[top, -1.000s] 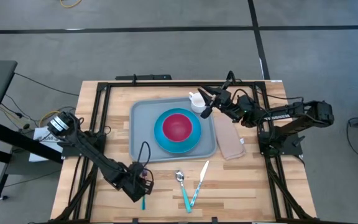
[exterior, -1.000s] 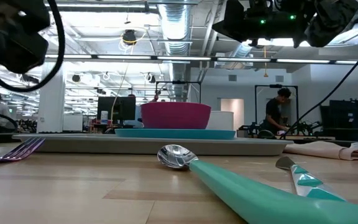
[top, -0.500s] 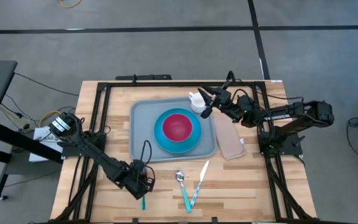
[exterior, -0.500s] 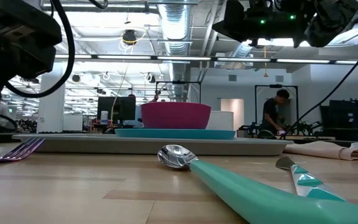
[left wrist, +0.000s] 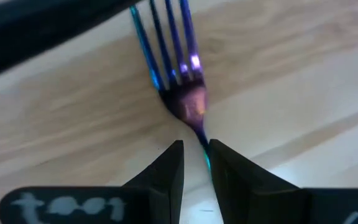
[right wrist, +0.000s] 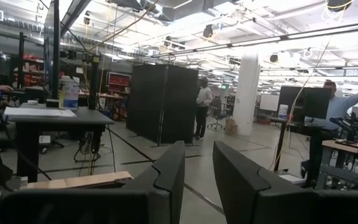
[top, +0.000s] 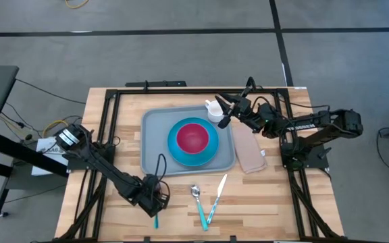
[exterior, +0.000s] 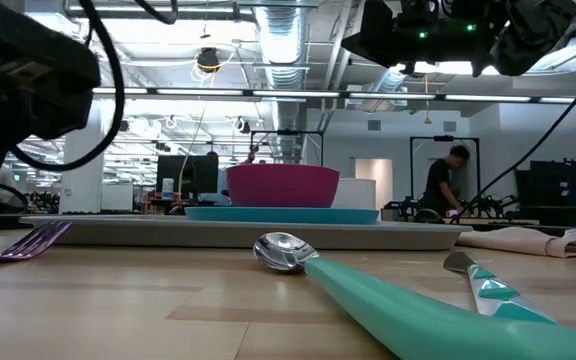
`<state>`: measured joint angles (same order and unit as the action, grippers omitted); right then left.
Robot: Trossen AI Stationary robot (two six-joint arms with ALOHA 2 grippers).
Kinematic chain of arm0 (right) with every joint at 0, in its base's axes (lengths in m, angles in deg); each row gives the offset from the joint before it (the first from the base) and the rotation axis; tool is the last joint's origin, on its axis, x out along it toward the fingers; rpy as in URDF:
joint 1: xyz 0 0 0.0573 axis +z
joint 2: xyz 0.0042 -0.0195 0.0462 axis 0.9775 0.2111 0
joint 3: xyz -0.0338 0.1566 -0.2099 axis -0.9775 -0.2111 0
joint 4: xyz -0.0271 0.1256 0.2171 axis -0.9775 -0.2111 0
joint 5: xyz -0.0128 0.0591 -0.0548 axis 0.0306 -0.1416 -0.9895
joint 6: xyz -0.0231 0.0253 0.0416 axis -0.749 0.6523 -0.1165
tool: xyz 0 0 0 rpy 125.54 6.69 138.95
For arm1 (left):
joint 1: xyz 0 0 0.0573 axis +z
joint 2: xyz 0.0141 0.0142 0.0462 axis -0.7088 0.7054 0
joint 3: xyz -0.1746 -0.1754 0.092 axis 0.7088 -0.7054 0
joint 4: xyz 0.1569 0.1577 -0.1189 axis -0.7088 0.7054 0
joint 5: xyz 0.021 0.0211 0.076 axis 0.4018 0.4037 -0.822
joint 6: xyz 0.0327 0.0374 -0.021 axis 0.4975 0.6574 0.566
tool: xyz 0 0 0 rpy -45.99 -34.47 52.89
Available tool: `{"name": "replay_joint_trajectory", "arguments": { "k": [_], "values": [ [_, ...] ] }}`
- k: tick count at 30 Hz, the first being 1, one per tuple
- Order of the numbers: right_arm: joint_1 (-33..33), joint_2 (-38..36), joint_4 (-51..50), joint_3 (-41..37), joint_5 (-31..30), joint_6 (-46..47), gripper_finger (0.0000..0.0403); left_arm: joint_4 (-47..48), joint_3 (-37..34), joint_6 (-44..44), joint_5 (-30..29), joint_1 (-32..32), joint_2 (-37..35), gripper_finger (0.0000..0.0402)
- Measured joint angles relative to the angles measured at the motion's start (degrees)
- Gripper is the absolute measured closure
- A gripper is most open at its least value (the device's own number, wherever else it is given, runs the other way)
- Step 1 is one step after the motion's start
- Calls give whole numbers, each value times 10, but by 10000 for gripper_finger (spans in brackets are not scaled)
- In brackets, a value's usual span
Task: Set up tray
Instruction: Put the fork to the left side of the blue plate on the tray
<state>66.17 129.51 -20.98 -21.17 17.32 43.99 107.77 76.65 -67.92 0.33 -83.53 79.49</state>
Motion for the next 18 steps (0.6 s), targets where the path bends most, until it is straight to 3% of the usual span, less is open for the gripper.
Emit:
{"name": "replay_joint_trajectory", "arguments": {
  "k": [12,18],
  "values": [
    [0,0,0,0,0,0,324,7,-1,10,19,3,8,340],
    [0,0,0,0,0,0,324,19,-1,21,27,10,8,389]
  ]
}}
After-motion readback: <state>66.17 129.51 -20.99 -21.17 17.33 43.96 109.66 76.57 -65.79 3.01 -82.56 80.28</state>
